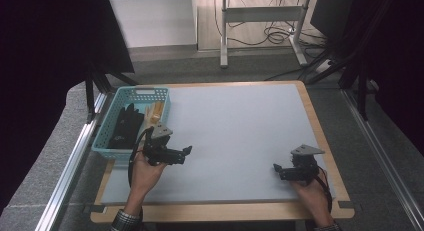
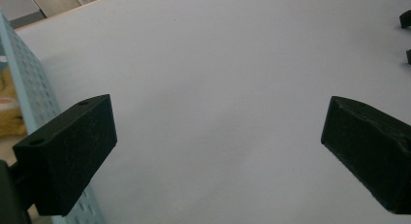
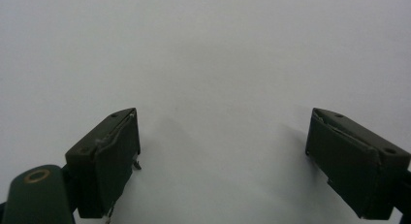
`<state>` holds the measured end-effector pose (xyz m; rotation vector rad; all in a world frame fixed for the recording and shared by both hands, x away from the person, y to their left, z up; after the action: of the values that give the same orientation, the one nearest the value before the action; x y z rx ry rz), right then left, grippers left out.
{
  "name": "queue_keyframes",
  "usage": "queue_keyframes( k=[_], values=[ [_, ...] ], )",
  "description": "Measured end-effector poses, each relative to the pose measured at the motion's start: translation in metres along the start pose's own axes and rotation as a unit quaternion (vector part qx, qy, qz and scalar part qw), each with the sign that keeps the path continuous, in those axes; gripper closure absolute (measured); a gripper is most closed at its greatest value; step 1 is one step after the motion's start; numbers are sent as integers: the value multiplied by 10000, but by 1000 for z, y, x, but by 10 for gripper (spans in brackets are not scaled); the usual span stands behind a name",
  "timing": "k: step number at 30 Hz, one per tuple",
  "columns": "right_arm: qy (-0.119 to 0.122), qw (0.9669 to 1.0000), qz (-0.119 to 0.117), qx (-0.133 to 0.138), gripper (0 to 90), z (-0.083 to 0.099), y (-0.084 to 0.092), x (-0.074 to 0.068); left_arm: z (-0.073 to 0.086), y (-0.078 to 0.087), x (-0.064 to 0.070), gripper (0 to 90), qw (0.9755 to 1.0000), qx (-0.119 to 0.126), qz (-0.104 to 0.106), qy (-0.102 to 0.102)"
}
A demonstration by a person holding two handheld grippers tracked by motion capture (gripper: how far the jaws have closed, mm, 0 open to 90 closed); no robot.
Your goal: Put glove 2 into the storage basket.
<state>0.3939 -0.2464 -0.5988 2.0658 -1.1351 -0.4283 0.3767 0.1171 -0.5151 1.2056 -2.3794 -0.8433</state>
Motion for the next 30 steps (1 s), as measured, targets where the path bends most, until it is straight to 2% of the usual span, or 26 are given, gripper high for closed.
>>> queue_keyframes(
  k=[21,30],
  values=[
    [0,10000,-5,1,119,0,0,0,3,-19,25,0,9998,42,131,-154],
    [0,10000,-11,2,120,0,0,0,1,-30,43,0,9993,24,249,-284]
  ],
)
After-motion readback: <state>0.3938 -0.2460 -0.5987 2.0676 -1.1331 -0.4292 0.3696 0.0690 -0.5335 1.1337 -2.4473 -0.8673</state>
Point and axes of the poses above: each handheld gripper's, and its own axes: y roughly backward along the jaws, z roughly out of its underside, x roughly to its right, the point moved 10 cm from there along -y, roughly forward along the jaws, and after that the axes turned 4 degrees about -x, right-handed, at the moved point
